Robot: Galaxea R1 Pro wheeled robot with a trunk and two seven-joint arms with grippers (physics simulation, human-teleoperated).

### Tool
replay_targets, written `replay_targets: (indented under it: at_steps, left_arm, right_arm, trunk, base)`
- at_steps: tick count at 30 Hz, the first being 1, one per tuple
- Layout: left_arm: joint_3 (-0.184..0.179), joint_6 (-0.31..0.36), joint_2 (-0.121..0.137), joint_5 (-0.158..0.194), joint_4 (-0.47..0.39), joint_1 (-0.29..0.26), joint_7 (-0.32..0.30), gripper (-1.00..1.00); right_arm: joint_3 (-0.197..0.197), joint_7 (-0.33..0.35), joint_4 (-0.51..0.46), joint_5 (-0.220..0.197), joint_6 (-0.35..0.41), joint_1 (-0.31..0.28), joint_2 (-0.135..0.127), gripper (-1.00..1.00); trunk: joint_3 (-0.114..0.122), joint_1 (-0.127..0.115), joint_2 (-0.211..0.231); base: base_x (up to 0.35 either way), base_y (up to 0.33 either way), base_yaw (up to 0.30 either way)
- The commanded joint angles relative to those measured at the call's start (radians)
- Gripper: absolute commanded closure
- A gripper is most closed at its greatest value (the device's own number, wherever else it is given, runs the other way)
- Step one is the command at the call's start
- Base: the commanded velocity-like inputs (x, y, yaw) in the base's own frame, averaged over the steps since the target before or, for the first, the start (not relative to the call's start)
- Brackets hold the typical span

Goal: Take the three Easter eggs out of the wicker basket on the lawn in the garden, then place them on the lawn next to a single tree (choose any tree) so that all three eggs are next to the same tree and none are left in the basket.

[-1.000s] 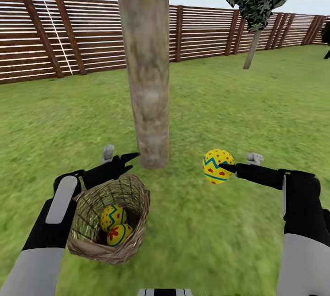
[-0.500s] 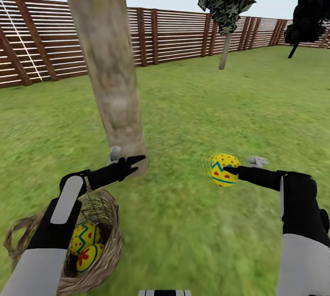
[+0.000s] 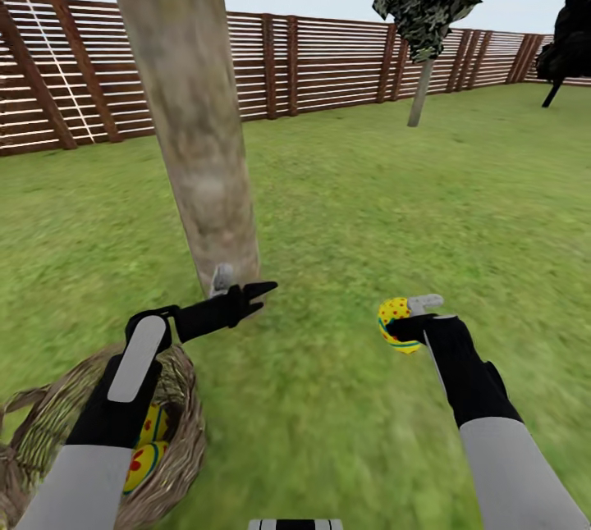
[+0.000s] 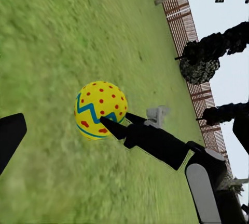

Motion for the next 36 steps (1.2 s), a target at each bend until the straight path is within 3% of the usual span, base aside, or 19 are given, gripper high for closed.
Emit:
replay_targets:
  at_steps: [1, 5, 7, 9, 13, 15, 20, 25, 30, 36]
  left_arm:
    - [-0.007, 0.002, -0.002, -0.011, 0.002, -0.001, -0.010, -1.00]
    - [-0.013, 0.002, -0.005, -0.011, 0.005, -0.001, -0.011, -1.00]
    - [-0.013, 0.002, -0.005, -0.011, 0.004, -0.001, -0.010, -1.00]
    - [-0.013, 0.002, -0.007, -0.011, 0.002, -0.001, -0.010, -1.00]
    - [-0.025, 0.002, -0.008, -0.011, -0.002, -0.001, -0.010, -1.00]
    - [-0.039, 0.002, -0.008, -0.011, -0.005, -0.001, -0.010, -1.00]
    - [-0.063, 0.001, -0.008, -0.011, -0.008, -0.001, -0.010, -1.00]
    - [-0.064, 0.000, -0.008, -0.010, -0.008, -0.001, -0.010, -1.00]
    - [-0.065, 0.001, -0.008, -0.009, -0.009, -0.001, -0.010, -1.00]
    - [-0.070, 0.002, -0.009, -0.009, -0.009, -0.001, -0.010, -1.00]
  right_arm:
    - [-0.001, 0.001, -0.001, 0.009, 0.003, 0.000, 0.001, 1.00]
    - [-0.001, -0.007, -0.003, 0.009, 0.002, 0.000, 0.015, 1.00]
    - [-0.001, -0.017, -0.003, 0.013, 0.003, 0.000, 0.038, 1.00]
    - [0.009, -0.067, 0.010, 0.013, 0.004, 0.001, 0.046, 1.00]
    - [0.164, -0.088, 0.059, 0.019, 0.005, 0.004, 0.045, 1.00]
    - [0.187, -0.106, 0.059, 0.020, 0.004, 0.017, 0.046, 1.00]
    - [0.198, -0.183, 0.061, 0.015, 0.004, 0.026, 0.048, 1.00]
    - [0.202, -0.187, 0.062, 0.014, 0.004, 0.026, 0.048, 1.00]
    - [0.248, -0.189, 0.065, 0.014, 0.004, 0.036, 0.048, 1.00]
    - [0.252, -0.189, 0.064, 0.014, 0.004, 0.043, 0.048, 1.00]
  trunk:
    - [-0.001, 0.000, 0.000]
    - [-0.003, 0.000, 0.000]
    - [-0.004, 0.000, 0.000]
    - [-0.005, 0.000, 0.000]
    - [-0.005, 0.000, 0.000]
    - [-0.005, 0.000, 0.000]
    - [-0.005, 0.000, 0.000]
    - [-0.005, 0.000, 0.000]
    - [-0.005, 0.000, 0.000]
    - [-0.005, 0.000, 0.000]
  base:
    - [0.199, -0.262, 0.300]
    - [0.213, -0.251, 0.300]
    - [0.195, -0.220, 0.300]
    - [0.050, -0.055, 0.202]
    - [0.006, -0.008, 0.098]
    - [0.000, -0.146, 0.267]
    - [0.077, -0.267, 0.296]
    - [0.216, -0.243, 0.300]
    - [0.033, -0.038, 0.300]
    - [-0.124, -0.162, 0.300]
